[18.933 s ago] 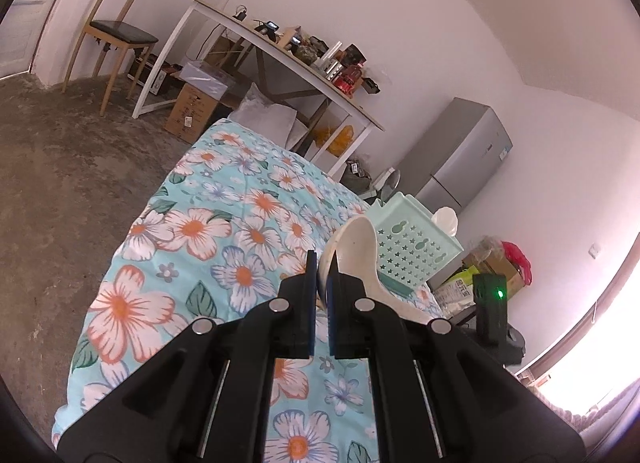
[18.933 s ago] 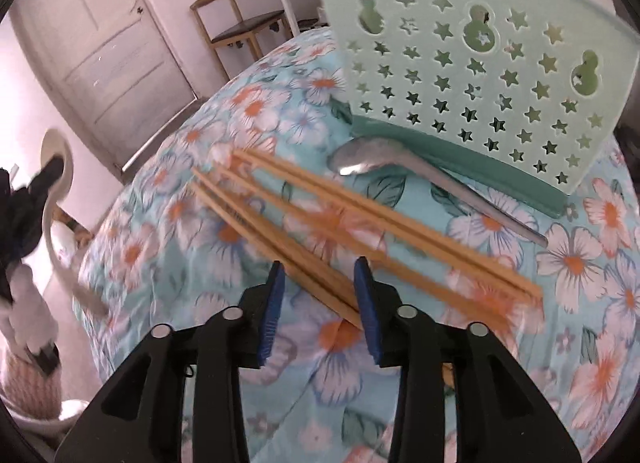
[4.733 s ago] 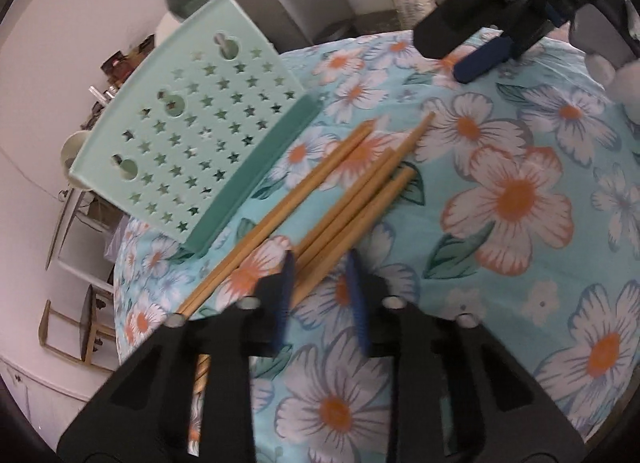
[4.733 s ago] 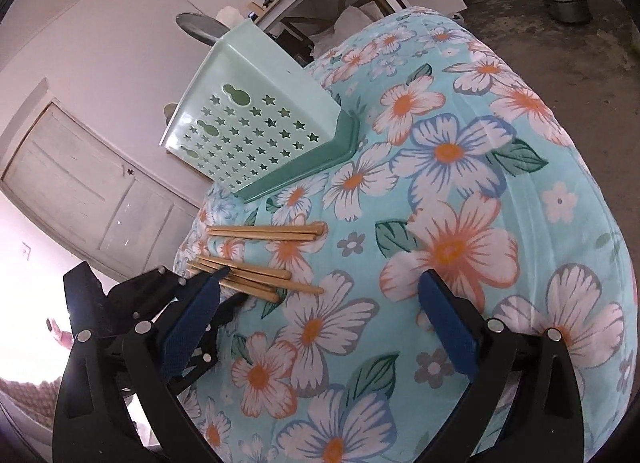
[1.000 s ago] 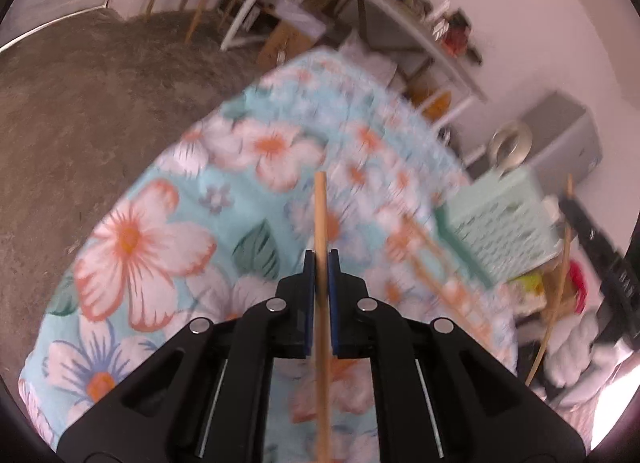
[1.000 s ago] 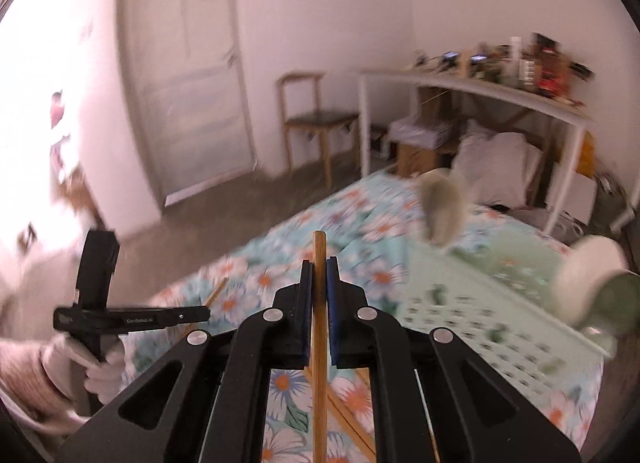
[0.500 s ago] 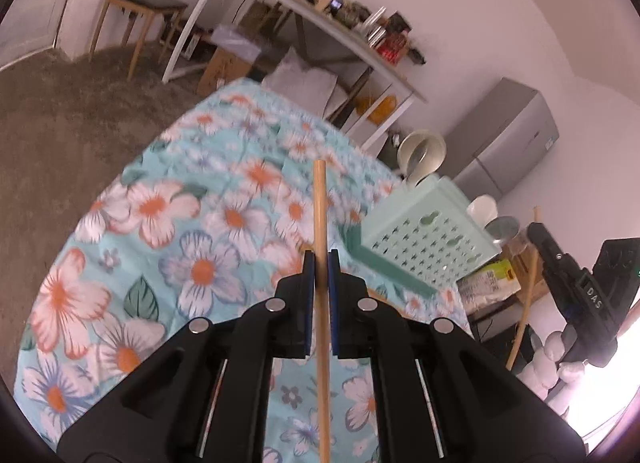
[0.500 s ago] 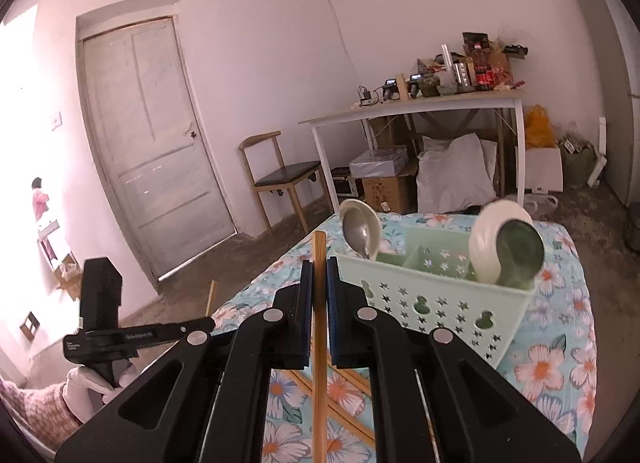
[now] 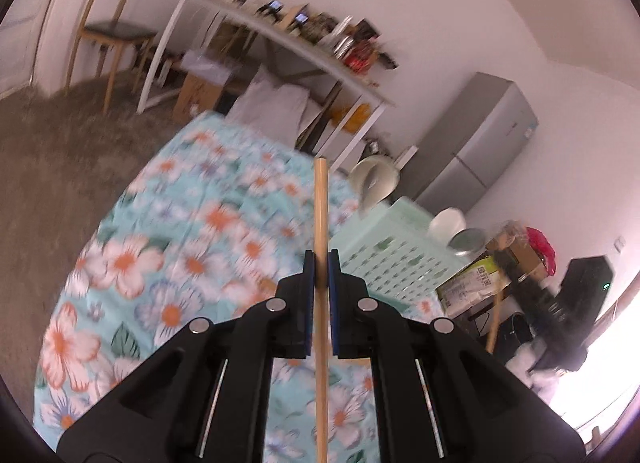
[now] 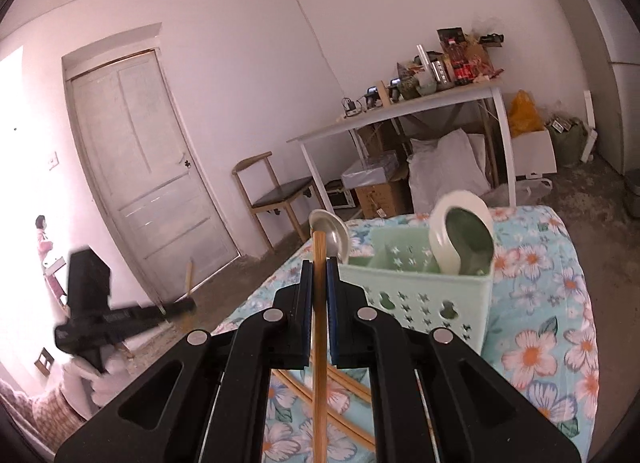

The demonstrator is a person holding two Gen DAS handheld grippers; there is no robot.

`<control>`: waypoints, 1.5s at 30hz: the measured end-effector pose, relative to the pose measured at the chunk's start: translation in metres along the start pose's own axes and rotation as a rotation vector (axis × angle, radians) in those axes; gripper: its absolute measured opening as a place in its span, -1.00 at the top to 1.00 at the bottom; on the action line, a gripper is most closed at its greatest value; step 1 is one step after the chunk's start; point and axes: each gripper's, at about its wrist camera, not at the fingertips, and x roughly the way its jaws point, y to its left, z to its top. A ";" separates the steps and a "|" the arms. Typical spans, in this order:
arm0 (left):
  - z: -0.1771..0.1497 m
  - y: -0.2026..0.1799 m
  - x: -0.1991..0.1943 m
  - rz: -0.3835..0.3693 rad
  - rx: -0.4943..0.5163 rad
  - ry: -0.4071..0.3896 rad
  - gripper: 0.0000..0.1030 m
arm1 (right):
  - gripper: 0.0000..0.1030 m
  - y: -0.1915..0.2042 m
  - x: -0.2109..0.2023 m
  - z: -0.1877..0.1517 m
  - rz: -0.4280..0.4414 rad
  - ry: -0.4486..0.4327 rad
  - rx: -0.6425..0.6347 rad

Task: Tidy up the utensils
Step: 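Drop the left tool's chopstick into the holder while the right holds its chopstick, then carry the held wooden chopstick over the green holder with the right tool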

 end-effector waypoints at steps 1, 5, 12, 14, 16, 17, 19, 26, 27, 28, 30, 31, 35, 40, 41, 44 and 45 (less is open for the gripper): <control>0.005 -0.007 -0.002 -0.011 0.017 -0.016 0.89 | 0.87 -0.001 -0.002 -0.001 -0.001 -0.004 0.003; 0.030 -0.041 -0.009 -0.059 0.089 -0.098 0.89 | 0.87 -0.008 -0.012 0.000 0.005 -0.035 0.024; 0.081 -0.113 -0.004 -0.140 0.223 -0.266 0.89 | 0.87 -0.014 -0.030 0.001 0.019 -0.084 0.034; 0.093 -0.134 0.002 -0.163 0.258 -0.323 0.89 | 0.87 -0.016 -0.035 0.002 0.024 -0.096 0.041; 0.103 -0.155 0.012 -0.188 0.288 -0.367 0.89 | 0.87 -0.019 -0.039 0.003 0.031 -0.110 0.050; 0.107 -0.164 0.019 -0.193 0.302 -0.384 0.89 | 0.87 -0.021 -0.039 0.005 0.033 -0.112 0.053; 0.113 -0.178 0.035 -0.197 0.320 -0.401 0.89 | 0.87 -0.024 -0.042 0.005 0.035 -0.119 0.058; 0.111 -0.201 0.112 -0.137 0.360 -0.368 0.89 | 0.87 -0.037 -0.045 0.006 0.042 -0.130 0.081; 0.110 -0.201 0.122 -0.125 0.359 -0.359 0.89 | 0.87 -0.040 -0.044 0.006 0.043 -0.128 0.085; 0.108 -0.200 0.133 -0.112 0.357 -0.347 0.89 | 0.87 -0.042 -0.043 0.006 0.044 -0.125 0.090; 0.105 -0.196 0.148 -0.094 0.348 -0.327 0.89 | 0.87 -0.044 -0.043 0.005 0.043 -0.122 0.093; 0.103 -0.195 0.156 -0.086 0.348 -0.313 0.89 | 0.87 -0.045 -0.043 0.004 0.040 -0.121 0.093; 0.095 -0.186 0.168 -0.071 0.347 -0.264 0.89 | 0.87 -0.048 -0.044 0.005 0.032 -0.121 0.096; 0.090 -0.176 0.156 -0.081 0.324 -0.251 0.46 | 0.87 -0.048 -0.043 0.006 0.019 -0.113 0.100; 0.090 -0.174 0.152 -0.087 0.321 -0.253 0.44 | 0.87 -0.048 -0.043 0.006 0.019 -0.113 0.100; 0.088 -0.170 0.140 -0.077 0.322 -0.256 0.30 | 0.87 -0.044 -0.041 0.008 0.013 -0.110 0.093; 0.087 -0.169 0.136 -0.073 0.318 -0.256 0.29 | 0.87 -0.042 -0.040 0.009 0.011 -0.107 0.090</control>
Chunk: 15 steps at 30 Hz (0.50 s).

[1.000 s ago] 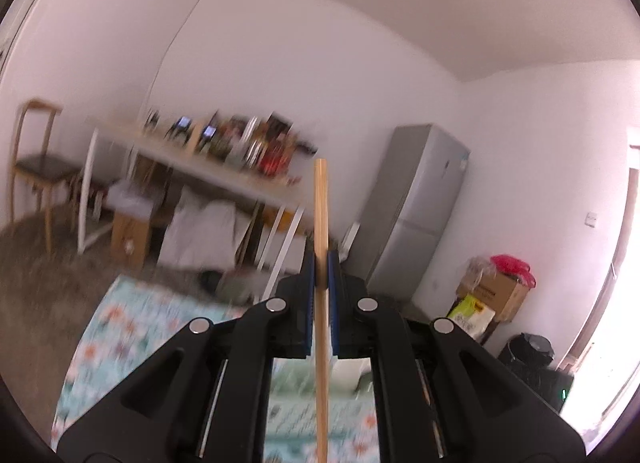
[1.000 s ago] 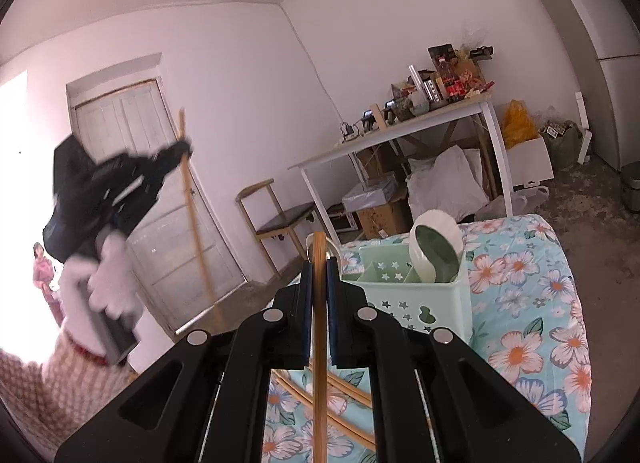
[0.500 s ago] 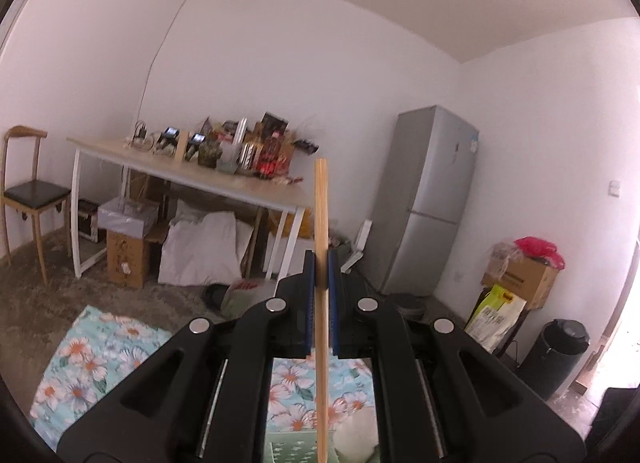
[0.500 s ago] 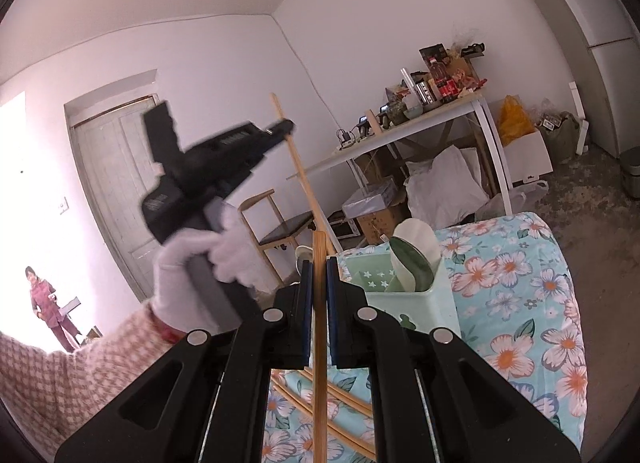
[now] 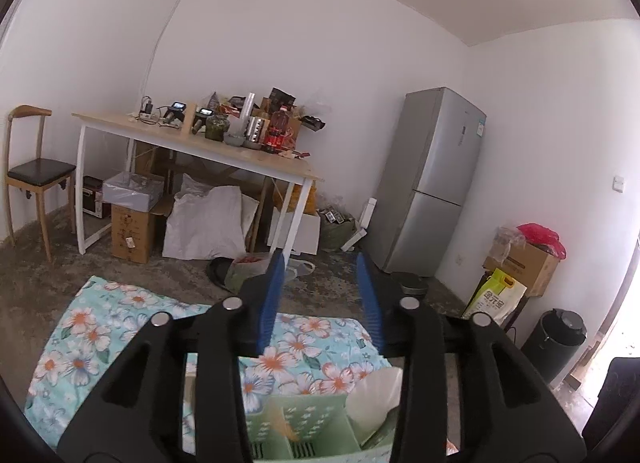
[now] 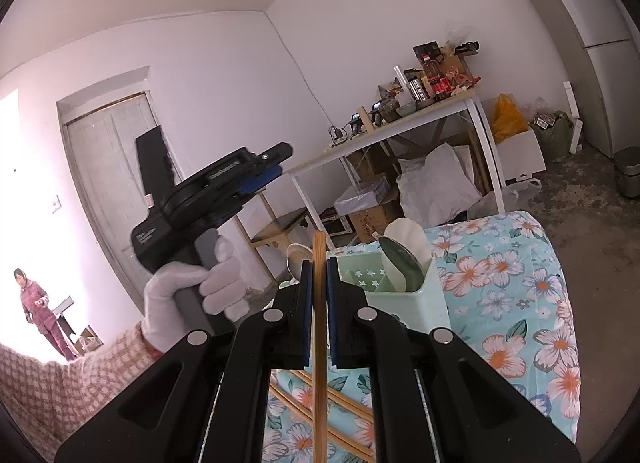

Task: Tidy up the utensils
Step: 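Carry the held wooden chopstick over the green holder with the right tool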

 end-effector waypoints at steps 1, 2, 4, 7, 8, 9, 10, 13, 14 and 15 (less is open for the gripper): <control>0.000 0.002 -0.006 0.001 -0.008 0.002 0.29 | 0.87 0.001 0.001 0.001 -0.003 0.002 -0.004; 0.000 0.005 -0.014 0.004 -0.016 0.003 0.28 | 0.87 0.004 0.001 0.001 -0.006 0.004 -0.009; -0.003 0.008 -0.028 0.005 -0.026 0.009 0.23 | 0.87 0.008 0.002 0.003 -0.010 0.007 -0.020; -0.014 0.015 -0.054 -0.002 -0.044 0.036 0.18 | 0.87 0.014 0.002 0.006 -0.021 0.011 -0.032; -0.021 0.017 -0.064 -0.011 -0.051 0.053 0.17 | 0.87 0.014 0.002 0.006 -0.021 0.013 -0.029; -0.028 0.019 -0.072 -0.030 -0.053 0.074 0.15 | 0.87 0.015 0.003 0.007 -0.018 0.017 -0.022; -0.036 0.020 -0.080 -0.052 -0.057 0.095 0.13 | 0.87 0.015 0.005 0.008 -0.009 0.024 -0.011; -0.063 0.021 -0.100 -0.158 -0.070 0.173 0.00 | 0.87 0.020 0.012 0.009 0.013 0.044 0.005; -0.072 0.019 -0.104 -0.193 -0.073 0.201 -0.01 | 0.87 0.023 0.015 0.009 0.025 0.054 0.007; -0.083 0.018 -0.109 -0.228 -0.079 0.232 -0.02 | 0.87 0.027 0.018 0.009 0.038 0.065 0.006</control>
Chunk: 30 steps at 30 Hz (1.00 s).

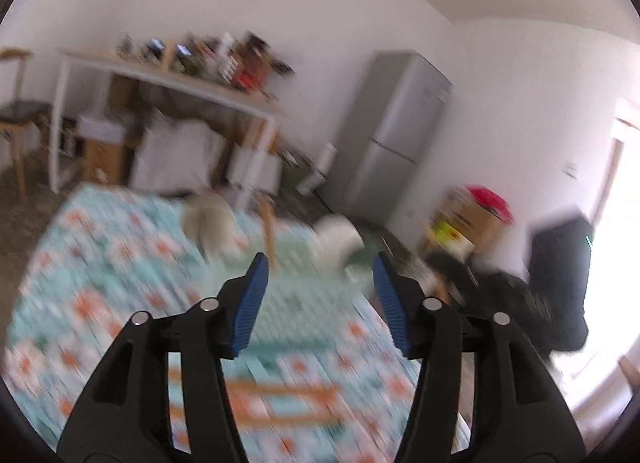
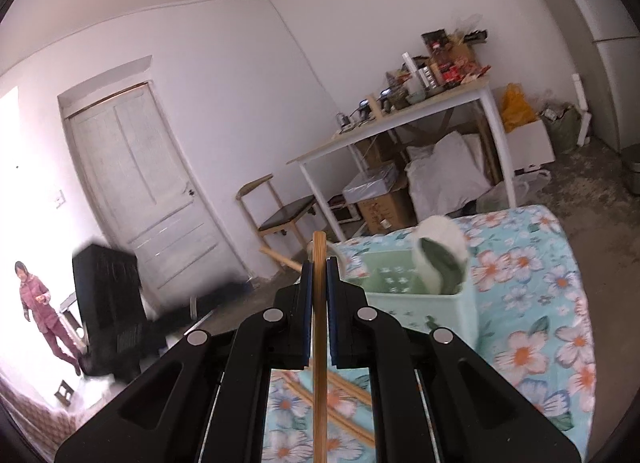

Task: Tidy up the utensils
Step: 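Carry the held wooden chopstick over the green holder with the right tool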

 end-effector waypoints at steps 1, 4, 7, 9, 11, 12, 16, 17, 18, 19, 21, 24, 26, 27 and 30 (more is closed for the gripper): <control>-0.010 0.000 -0.001 -0.030 -0.006 0.027 -0.03 | 0.87 0.003 0.002 0.000 0.008 0.008 -0.002; -0.036 -0.003 -0.004 -0.106 -0.003 0.099 -0.03 | 0.87 0.016 0.013 -0.003 0.034 0.045 -0.015; -0.051 -0.003 -0.005 -0.181 -0.010 0.144 -0.04 | 0.87 0.030 0.027 -0.009 0.054 0.090 -0.024; -0.057 0.000 -0.004 -0.190 -0.018 0.160 -0.05 | 0.86 0.036 0.032 -0.011 0.073 0.110 -0.022; -0.064 0.006 -0.004 -0.204 -0.038 0.178 -0.05 | 0.85 0.045 0.038 -0.015 0.078 0.131 -0.034; -0.066 0.011 -0.005 -0.212 -0.056 0.182 -0.05 | 0.85 0.049 0.041 -0.016 0.074 0.141 -0.045; -0.070 0.023 -0.012 -0.218 -0.098 0.171 -0.05 | 0.85 0.056 0.049 -0.021 0.063 0.168 -0.060; -0.071 0.026 -0.014 -0.215 -0.108 0.169 -0.05 | 0.86 0.057 0.049 -0.021 0.061 0.172 -0.062; -0.071 0.029 -0.015 -0.220 -0.124 0.165 -0.05 | 0.86 0.059 0.051 -0.022 0.055 0.179 -0.066; -0.071 0.032 -0.017 -0.228 -0.134 0.161 -0.05 | 0.86 0.061 0.053 -0.023 0.049 0.187 -0.069; -0.070 0.034 -0.021 -0.246 -0.143 0.147 -0.06 | 0.86 0.063 0.058 -0.024 0.040 0.201 -0.075; -0.070 0.036 -0.025 -0.269 -0.140 0.133 -0.11 | 0.86 0.068 0.066 -0.028 0.043 0.226 -0.082; -0.071 0.036 -0.025 -0.272 -0.134 0.135 -0.11 | 0.86 0.075 0.071 -0.031 0.038 0.236 -0.101; -0.071 0.037 -0.026 -0.273 -0.134 0.134 -0.11 | 0.86 0.077 0.072 -0.032 0.039 0.239 -0.105; -0.073 0.042 -0.028 -0.244 -0.137 0.131 -0.11 | 0.86 0.082 0.073 -0.031 0.071 0.243 -0.096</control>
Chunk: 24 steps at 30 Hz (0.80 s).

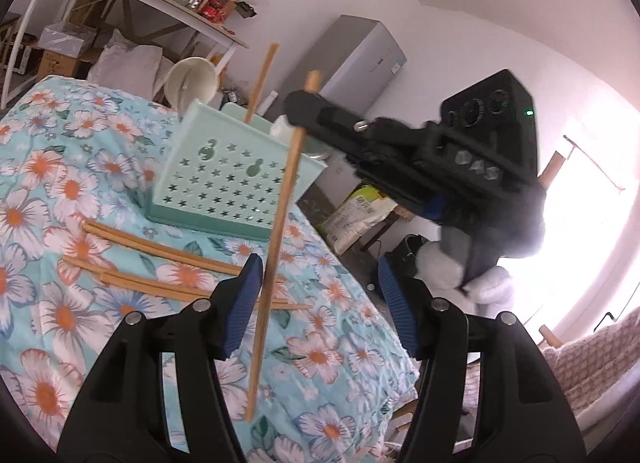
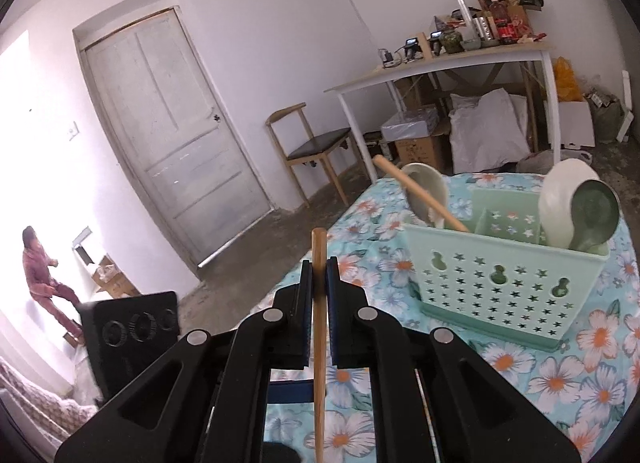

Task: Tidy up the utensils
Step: 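Carry the held wooden chopstick over the green holder with the right tool, then drop the chopstick into the green holder and open the right tool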

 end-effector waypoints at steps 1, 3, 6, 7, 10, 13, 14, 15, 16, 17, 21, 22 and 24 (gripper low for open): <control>0.000 0.003 0.000 0.021 -0.004 -0.002 -0.11 | 0.86 0.002 -0.002 0.001 0.005 -0.004 -0.002; -0.001 0.011 -0.002 0.045 -0.026 -0.006 -0.11 | 0.86 0.008 -0.006 0.003 -0.013 -0.022 -0.033; -0.003 0.024 -0.009 0.057 -0.070 -0.026 -0.11 | 0.86 0.014 -0.015 0.018 -0.077 -0.055 -0.089; -0.003 0.026 -0.010 0.060 -0.075 -0.030 -0.11 | 0.86 0.012 -0.019 0.024 -0.092 -0.067 -0.098; -0.007 0.032 -0.016 0.084 -0.083 -0.034 -0.11 | 0.86 0.008 -0.037 0.051 -0.167 -0.136 -0.137; -0.012 0.038 -0.016 0.129 -0.089 -0.018 -0.11 | 0.86 0.003 -0.065 0.087 -0.238 -0.247 -0.161; -0.014 0.040 -0.016 0.149 -0.089 -0.012 -0.11 | 0.86 0.002 -0.072 0.097 -0.257 -0.274 -0.168; -0.016 0.042 -0.016 0.172 -0.089 -0.006 -0.11 | 0.86 0.000 -0.079 0.108 -0.279 -0.305 -0.177; -0.018 0.043 -0.014 0.205 -0.089 0.005 -0.11 | 0.86 -0.002 -0.083 0.117 -0.300 -0.327 -0.183; -0.020 0.046 -0.012 0.234 -0.089 0.017 -0.11 | 0.86 -0.004 -0.085 0.125 -0.322 -0.348 -0.190; -0.027 0.051 -0.006 0.299 -0.090 0.045 -0.11 | 0.86 -0.014 -0.083 0.149 -0.400 -0.409 -0.203; -0.029 0.050 -0.006 0.306 -0.087 0.047 -0.11 | 0.86 -0.017 -0.079 0.153 -0.421 -0.421 -0.207; -0.032 0.048 -0.005 0.317 -0.076 0.053 -0.11 | 0.86 -0.028 -0.065 0.156 -0.455 -0.419 -0.200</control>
